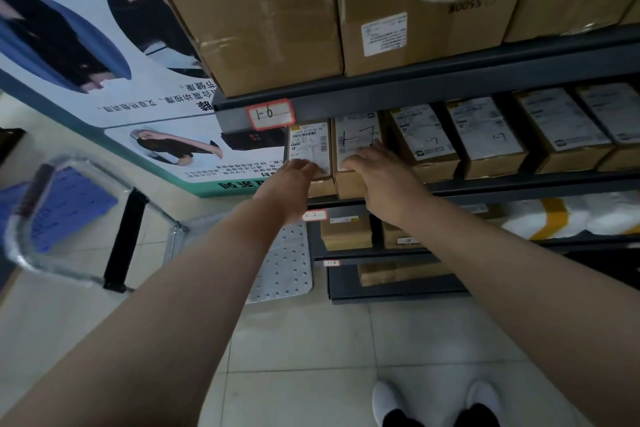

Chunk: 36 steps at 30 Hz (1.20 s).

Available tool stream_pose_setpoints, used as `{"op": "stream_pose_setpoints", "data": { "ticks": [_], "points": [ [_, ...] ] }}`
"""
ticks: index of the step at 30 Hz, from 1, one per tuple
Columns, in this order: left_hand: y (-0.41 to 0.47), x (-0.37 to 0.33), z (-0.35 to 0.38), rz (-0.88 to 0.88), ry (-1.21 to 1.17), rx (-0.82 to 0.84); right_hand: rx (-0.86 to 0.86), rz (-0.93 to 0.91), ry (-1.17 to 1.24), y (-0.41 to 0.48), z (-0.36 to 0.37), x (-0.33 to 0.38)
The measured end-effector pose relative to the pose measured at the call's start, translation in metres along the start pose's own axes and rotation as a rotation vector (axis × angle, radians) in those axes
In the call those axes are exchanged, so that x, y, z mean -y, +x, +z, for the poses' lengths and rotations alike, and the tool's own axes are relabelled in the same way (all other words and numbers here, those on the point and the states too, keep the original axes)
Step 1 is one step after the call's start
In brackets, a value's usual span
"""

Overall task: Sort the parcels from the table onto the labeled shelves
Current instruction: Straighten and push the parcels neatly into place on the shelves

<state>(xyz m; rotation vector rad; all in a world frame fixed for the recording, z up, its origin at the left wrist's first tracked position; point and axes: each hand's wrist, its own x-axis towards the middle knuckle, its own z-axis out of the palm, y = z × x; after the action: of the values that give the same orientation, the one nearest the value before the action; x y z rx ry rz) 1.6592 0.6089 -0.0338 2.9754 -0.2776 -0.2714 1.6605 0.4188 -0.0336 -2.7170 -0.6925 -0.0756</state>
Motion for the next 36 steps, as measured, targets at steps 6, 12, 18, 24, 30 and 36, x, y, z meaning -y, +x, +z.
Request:
{"op": "stream_pose_setpoints", "data": {
  "ticks": [6, 12, 18, 24, 30, 36],
  "points": [
    [-0.011, 0.001, 0.000, 0.006, 0.058, 0.018, -0.020, 0.021, 0.018, 0.000, 0.008, 0.002],
    [-0.008, -0.005, 0.004, -0.050, 0.036, 0.047, 0.025, 0.027, 0.017, 0.004, 0.007, 0.001],
    [-0.008, -0.011, -0.001, -0.078, -0.020, 0.018, 0.102, 0.014, 0.041, 0.000, 0.002, -0.006],
    [0.001, -0.057, -0.017, -0.058, -0.017, -0.158, -0.010, 0.097, -0.004, -0.040, -0.021, -0.059],
    [0.032, -0.138, -0.017, 0.123, 0.063, -0.076, 0.101, 0.263, -0.094, -0.073, -0.046, -0.134],
    [0.068, -0.187, 0.001, 0.130, 0.155, 0.178, 0.156, 0.234, -0.045, -0.080, -0.053, -0.174]
  ]
}}
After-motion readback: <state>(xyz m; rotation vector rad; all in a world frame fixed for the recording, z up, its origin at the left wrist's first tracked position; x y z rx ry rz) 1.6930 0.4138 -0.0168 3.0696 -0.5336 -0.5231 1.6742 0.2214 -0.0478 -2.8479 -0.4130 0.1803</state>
